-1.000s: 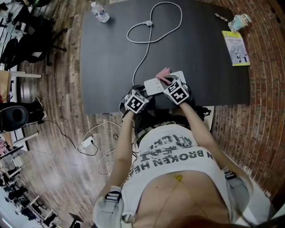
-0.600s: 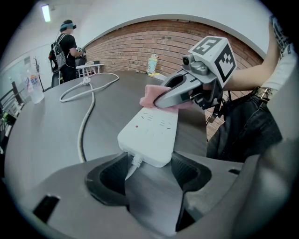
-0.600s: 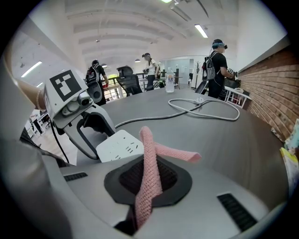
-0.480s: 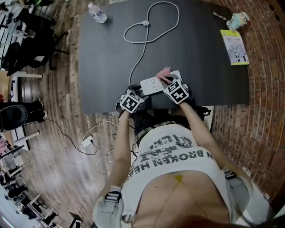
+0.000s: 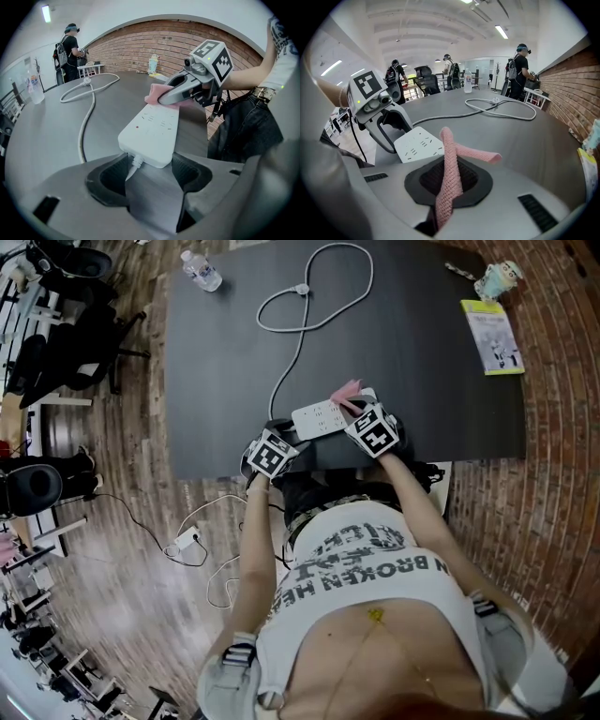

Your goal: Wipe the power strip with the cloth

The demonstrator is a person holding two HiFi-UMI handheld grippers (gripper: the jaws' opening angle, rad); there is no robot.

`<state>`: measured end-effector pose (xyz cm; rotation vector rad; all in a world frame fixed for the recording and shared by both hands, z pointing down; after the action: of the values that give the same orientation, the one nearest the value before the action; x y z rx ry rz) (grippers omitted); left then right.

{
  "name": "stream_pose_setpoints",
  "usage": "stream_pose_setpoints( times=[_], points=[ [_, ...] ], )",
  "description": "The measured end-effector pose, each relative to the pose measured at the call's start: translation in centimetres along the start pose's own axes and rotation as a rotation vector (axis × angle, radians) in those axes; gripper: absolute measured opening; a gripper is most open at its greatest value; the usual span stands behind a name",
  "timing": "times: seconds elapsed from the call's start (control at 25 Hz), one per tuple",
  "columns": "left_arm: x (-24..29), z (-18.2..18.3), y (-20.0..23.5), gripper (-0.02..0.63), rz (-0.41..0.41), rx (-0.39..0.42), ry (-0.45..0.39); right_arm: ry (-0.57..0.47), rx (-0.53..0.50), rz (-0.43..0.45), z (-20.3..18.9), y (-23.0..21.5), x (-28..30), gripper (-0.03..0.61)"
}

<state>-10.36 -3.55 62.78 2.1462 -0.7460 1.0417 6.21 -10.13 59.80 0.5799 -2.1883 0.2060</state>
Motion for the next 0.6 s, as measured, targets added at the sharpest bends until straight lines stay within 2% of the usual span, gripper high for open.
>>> stream_pose_setpoints(
  times=[0.6],
  points=[
    [-0.2, 0.1, 0.1, 0.273, 0.010, -0.001, 0.003, 0.005, 0.028, -0.043, -1.5, -1.7, -1.2, 0.016]
  ],
)
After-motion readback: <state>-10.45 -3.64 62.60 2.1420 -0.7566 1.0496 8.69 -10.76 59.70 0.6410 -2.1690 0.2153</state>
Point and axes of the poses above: the fingertips, and each gripper's own axes: x forward along the fingers, y to its left, z out of its top, the point moved 7 cm from there along -x, backward along the fingers, and after that the axes turned 9 degrees about -x, right-handed, at the moved point
